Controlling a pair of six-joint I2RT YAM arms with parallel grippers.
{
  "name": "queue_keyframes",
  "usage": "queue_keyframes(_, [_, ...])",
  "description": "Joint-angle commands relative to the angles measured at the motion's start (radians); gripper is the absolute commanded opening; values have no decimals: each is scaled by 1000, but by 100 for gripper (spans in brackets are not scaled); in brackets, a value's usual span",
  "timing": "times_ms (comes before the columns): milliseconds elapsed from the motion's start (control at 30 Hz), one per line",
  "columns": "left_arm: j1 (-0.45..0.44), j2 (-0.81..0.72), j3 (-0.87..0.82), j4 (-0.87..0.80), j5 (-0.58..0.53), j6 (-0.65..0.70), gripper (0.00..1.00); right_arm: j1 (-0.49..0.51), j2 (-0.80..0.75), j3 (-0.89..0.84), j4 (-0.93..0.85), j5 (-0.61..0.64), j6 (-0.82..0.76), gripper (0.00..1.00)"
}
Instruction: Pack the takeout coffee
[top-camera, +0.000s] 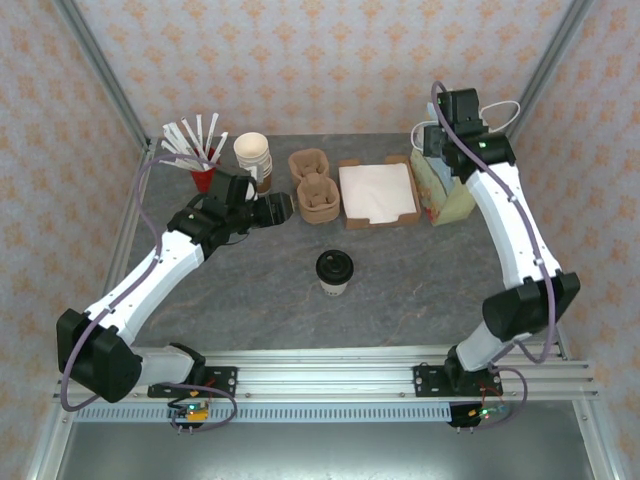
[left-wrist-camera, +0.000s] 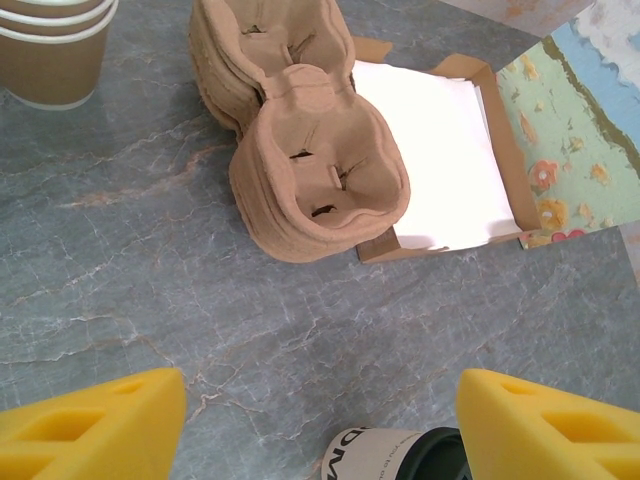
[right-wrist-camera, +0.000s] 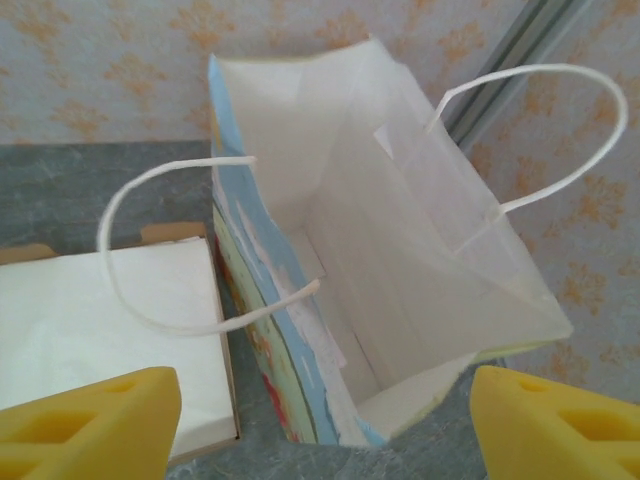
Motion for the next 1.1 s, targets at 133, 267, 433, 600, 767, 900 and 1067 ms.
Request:
queue_keyframes(133, [-12, -22, 15, 4, -17, 37, 72, -84, 155, 152, -94, -124, 4, 63])
queue_keyframes(267, [-12, -27, 11, -4, -17, 40, 72, -112, 232, 209, -104, -185, 12, 61])
queue_keyframes(433, [-12, -33, 6, -10, -26, 41, 73, -118, 319, 290, -129, -222, 8, 48])
queue_keyframes(600, [-11, -39, 3, -16, -32, 45, 73, -126, 366, 352, -174, -222, -3, 28])
queue_keyframes(767, [-12, -44, 2, -21, -37, 51, 72, -128, 332, 344, -193, -118, -14, 8])
queue_keyframes(900, [-11, -48, -4, -27, -43, 58, 73, -128, 248, 318, -217, -20, -10, 0])
queue_keyframes(1067, [-12, -64, -24, -28, -61, 64, 73, -90, 29, 136, -214, 12, 26, 0])
